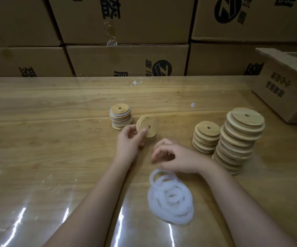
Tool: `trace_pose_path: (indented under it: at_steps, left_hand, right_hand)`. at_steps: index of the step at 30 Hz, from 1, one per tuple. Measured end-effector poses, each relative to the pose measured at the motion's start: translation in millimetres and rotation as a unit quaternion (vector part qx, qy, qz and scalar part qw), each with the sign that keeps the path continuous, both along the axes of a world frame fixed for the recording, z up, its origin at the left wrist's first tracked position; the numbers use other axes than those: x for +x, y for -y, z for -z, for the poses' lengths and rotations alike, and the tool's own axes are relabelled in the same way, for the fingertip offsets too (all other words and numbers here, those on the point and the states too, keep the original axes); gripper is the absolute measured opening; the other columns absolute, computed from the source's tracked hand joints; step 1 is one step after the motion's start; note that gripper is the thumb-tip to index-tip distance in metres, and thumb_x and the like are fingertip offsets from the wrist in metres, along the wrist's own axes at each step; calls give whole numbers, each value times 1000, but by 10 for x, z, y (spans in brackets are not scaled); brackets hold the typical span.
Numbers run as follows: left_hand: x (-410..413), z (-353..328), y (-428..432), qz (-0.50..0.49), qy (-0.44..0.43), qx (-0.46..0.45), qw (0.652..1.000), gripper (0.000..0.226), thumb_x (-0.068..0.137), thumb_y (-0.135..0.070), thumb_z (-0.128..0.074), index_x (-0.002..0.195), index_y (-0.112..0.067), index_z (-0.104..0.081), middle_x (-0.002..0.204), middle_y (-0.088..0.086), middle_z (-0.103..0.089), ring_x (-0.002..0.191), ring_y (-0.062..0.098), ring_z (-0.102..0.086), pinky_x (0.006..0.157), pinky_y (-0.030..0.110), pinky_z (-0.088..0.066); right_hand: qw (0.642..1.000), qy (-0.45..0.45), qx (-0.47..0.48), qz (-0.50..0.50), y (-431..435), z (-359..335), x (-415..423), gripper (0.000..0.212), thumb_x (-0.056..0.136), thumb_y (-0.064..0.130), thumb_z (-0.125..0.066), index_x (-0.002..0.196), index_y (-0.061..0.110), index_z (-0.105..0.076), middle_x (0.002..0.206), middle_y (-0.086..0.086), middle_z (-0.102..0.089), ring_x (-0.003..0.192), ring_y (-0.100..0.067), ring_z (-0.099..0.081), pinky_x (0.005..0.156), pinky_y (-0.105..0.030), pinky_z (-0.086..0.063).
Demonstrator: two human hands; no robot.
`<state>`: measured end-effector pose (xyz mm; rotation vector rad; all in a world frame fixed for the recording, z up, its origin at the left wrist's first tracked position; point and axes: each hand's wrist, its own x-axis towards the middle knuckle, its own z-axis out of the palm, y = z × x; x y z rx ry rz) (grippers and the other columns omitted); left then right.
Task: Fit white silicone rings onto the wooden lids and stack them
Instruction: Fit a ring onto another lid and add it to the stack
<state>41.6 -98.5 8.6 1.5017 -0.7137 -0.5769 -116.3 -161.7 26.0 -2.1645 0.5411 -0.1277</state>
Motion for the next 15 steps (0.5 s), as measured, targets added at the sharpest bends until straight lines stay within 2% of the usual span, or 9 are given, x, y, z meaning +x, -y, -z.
trace_pose_path:
  at_steps: [2,4,7,9,11,13,15]
  left_hand:
    - [17,29,-10,10,14,-10,1000,15,84,-13,-68,97,-6,-62,75,1,-62,57,8,-55,56,20,-49]
    - [24,36,-1,19,19,-17,999,15,84,-13,-68,97,-7,-63,75,0,-62,57,9,-55,55,20,-48]
    - [39,26,3,41,6,-29,999,14,85,-10,-67,98,-11,-62,79,3,-63,56,10,-60,51,22,-49]
    - [40,8,15,66,-2,-32,997,15,86,-8,-64,98,-16,-60,84,3,-64,57,10,-64,48,20,-50]
    - [27,-1,27,89,8,-30,996,20,87,-7,-63,96,-24,-59,87,0,-64,58,10,-66,50,21,-51]
    - [25,23,38,105,47,-21,993,23,86,-9,-64,97,-28,-59,92,0,-65,65,12,-67,60,27,-53]
    - [37,44,42,109,100,-5,989,24,84,-13,-67,97,-31,-60,93,-2,-67,76,11,-64,73,30,-52]
  right_hand:
    - [999,-38,-10,-23,-9,-24,-12,15,76,25,-73,87,34,-67,114,18,-44,111,-2,-41,93,-13,-34]
    - [998,-39,-41,-20,-27,-18,5,10,76,28,-74,82,33,-69,113,19,-42,112,0,-37,92,-13,-32]
    - [999,-17,-27,-10,-40,18,15,12,76,24,-74,74,34,-67,108,19,-47,102,1,-45,88,-14,-38]
    - [999,26,4,20,-32,44,27,14,78,19,-73,74,30,-65,95,18,-54,84,1,-51,79,-14,-41]
    - [991,96,42,88,-23,81,55,16,80,14,-71,74,28,-64,74,17,-58,67,-1,-48,67,-13,-40]
    - [971,166,62,161,-20,124,101,18,82,11,-69,75,27,-64,68,15,-57,64,-3,-47,64,-14,-40]
    - [955,212,32,207,-28,160,148,17,83,9,-67,80,26,-64,73,14,-59,67,-2,-49,65,-14,-40]
